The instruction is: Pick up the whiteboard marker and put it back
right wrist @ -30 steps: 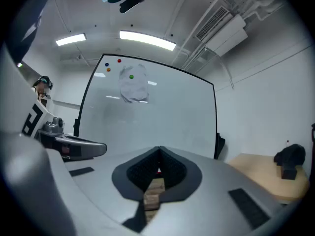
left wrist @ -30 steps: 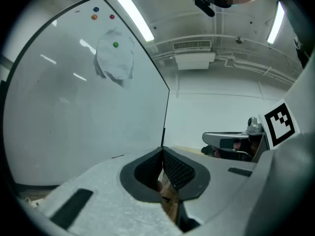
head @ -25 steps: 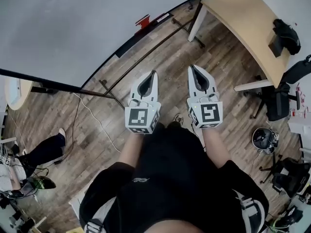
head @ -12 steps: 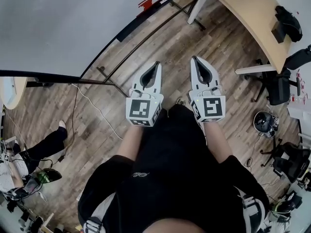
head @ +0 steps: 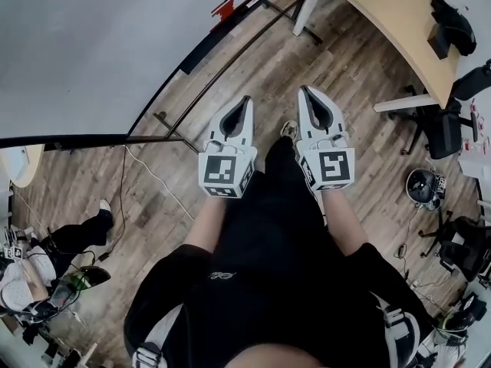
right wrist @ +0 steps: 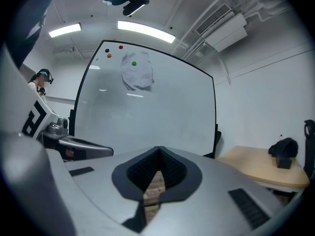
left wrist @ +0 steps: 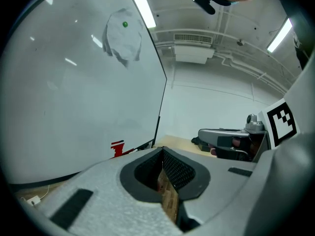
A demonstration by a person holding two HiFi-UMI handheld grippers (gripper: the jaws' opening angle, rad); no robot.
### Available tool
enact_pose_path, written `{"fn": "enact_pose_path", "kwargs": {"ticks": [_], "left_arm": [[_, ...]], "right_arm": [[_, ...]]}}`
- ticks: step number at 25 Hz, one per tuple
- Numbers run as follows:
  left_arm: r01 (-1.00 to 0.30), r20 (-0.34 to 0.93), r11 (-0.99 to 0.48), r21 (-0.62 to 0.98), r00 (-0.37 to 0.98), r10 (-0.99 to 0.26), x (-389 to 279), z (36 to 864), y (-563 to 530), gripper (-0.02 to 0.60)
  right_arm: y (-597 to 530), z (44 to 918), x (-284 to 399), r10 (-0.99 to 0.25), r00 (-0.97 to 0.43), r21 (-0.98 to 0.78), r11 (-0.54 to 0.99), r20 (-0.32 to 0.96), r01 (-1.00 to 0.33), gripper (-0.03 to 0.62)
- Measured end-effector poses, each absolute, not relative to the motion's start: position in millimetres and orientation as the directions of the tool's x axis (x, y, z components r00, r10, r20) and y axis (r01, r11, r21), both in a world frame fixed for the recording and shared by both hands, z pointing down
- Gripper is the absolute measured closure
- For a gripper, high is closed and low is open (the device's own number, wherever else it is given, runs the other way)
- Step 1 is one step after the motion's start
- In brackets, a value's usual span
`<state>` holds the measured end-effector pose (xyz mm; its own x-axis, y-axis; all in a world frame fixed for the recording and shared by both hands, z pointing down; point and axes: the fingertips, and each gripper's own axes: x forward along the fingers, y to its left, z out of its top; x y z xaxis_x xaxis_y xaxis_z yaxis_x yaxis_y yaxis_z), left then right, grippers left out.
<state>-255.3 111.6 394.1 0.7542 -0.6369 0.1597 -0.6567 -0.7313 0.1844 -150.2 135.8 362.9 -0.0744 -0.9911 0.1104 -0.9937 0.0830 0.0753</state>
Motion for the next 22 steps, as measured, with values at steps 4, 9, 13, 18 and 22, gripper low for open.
{"fn": "enact_pose_path", "kwargs": {"ticks": [4, 9, 13, 18, 22], "left_arm": [[-0.649, 0.17, -0.743, 0.164, 0.76, -0.627, -246.1, 394.9, 93.6, 0.575], [-0.657, 0.208, -0.742, 0.131, 0.75, -0.627, -213.7, 398.2, 65.6, 0.575], [-0.669, 0.22, -0.734, 0.117, 0.738, -0.638, -180.6, 395.0, 34.1, 0.575], [-0.685, 0.267, -0.722, 0.099, 0.717, -0.644, -137.6, 394.8, -11.6, 0.575], [-0.694, 0.319, -0.718, 0.053, 0.693, -0.647, -99.1, 399.9, -38.0, 0.575]], "right_arm": [[115.2, 365.5, -140.8, -0.992, -0.068, 0.061, 0.075, 0.107, -0.995, 0.592], [87.6, 363.2, -109.2, -0.992, -0.081, 0.049, 0.086, 0.094, -0.995, 0.592], [54.0, 361.9, -74.9, -0.99, -0.102, 0.031, 0.105, 0.093, -0.994, 0.592], [5.0, 356.0, -31.4, -0.986, -0.145, 0.021, 0.148, 0.081, -0.989, 0.592], [-23.8, 357.4, 8.5, -0.982, -0.175, -0.006, 0.175, 0.072, -0.985, 0.592]]}}
